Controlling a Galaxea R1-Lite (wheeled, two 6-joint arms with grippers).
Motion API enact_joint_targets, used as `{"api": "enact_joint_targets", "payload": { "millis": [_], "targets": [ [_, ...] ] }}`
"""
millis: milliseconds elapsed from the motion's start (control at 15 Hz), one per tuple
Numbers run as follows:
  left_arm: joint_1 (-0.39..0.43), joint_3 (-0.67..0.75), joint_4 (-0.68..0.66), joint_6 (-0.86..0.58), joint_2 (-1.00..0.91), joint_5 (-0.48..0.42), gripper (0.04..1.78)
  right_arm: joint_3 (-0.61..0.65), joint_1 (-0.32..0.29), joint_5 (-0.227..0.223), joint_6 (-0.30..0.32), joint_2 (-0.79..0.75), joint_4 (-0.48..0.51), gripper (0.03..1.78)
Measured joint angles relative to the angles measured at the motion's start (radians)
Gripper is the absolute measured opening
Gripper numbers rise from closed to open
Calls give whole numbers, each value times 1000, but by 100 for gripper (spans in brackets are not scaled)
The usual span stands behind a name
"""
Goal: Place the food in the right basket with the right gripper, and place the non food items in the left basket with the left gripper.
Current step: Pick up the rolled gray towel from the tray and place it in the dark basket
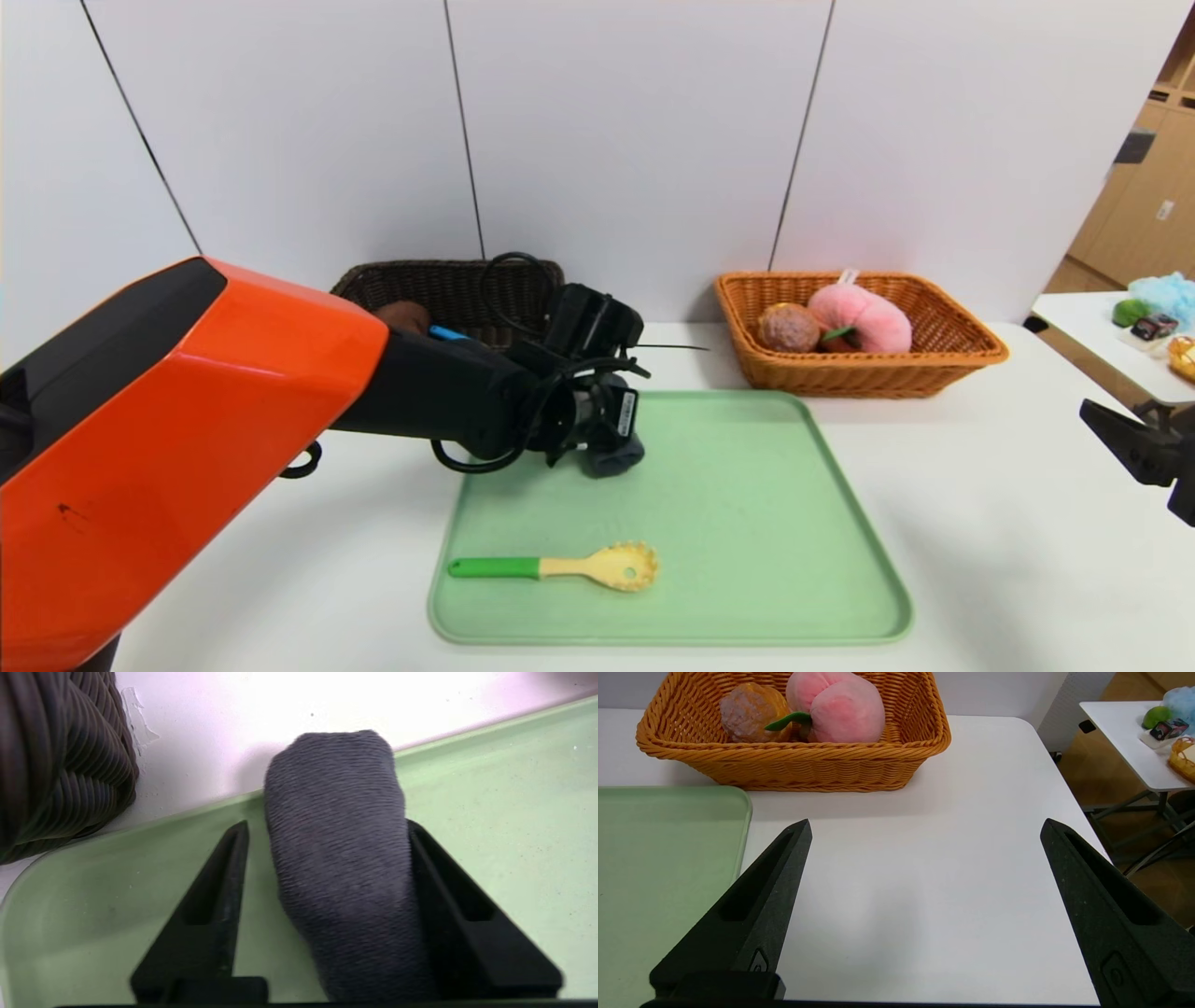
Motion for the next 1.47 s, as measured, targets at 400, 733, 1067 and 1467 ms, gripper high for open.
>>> {"api": "enact_joint_targets", "payload": {
  "millis": [400, 733, 1067, 1467],
  "targets": [
    [1, 4, 3, 2, -11, 1, 27, 17, 3, 2, 2, 0, -6, 169],
    [1, 5, 3, 4, -56, 1, 27, 26, 3, 16, 1, 0, -8, 169],
    [14, -7, 5, 12, -209, -9, 27, 47, 3, 16, 2, -1, -8, 169],
    [304, -70, -26, 143, -359, -80, 27, 63, 3, 30, -2, -2, -9, 169]
  ]
}}
